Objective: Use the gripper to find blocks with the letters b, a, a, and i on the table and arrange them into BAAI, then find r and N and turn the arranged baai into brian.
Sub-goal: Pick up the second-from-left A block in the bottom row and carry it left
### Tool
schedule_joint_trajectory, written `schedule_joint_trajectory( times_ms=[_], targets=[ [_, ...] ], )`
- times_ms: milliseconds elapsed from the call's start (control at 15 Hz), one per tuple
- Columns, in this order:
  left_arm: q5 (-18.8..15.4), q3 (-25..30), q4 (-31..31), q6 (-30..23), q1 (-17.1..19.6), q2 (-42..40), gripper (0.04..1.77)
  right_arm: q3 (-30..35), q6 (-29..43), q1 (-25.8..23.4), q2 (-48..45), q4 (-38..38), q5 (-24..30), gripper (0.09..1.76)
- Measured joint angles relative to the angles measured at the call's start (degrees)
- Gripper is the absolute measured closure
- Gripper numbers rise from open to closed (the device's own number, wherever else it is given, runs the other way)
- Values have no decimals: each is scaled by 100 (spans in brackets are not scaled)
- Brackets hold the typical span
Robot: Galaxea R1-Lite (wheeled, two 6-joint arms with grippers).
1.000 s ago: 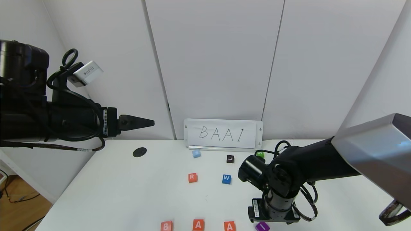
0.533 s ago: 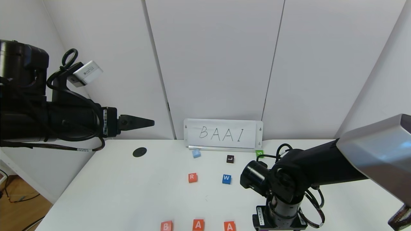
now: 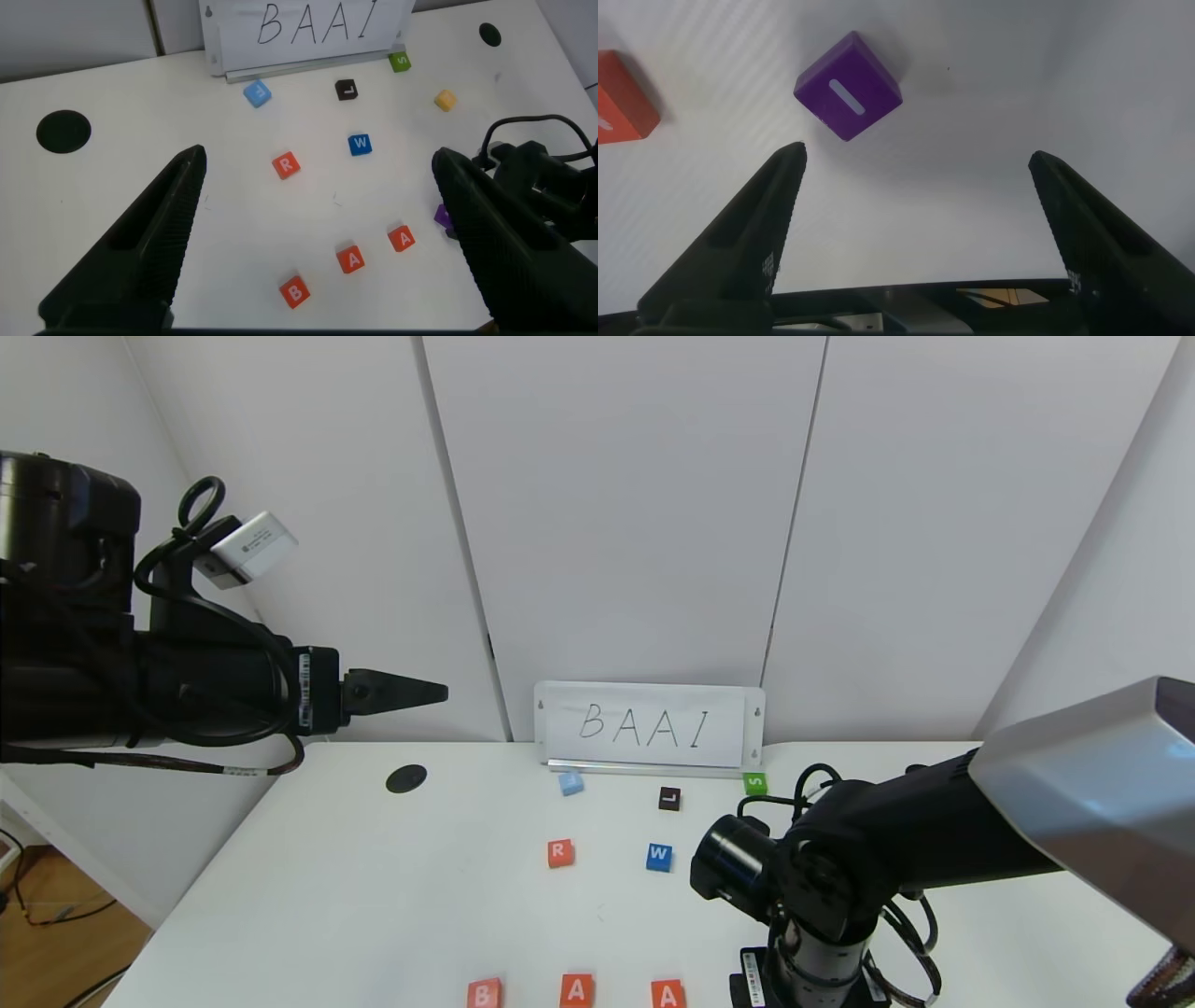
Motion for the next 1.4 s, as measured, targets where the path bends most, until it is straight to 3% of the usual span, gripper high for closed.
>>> schedule_joint_trajectory(
  times_ms=[1400],
  targets=[
    [-2,-10,0,2,23,-9,9,-341,-44,-330,311,6,-54,14]
  ],
)
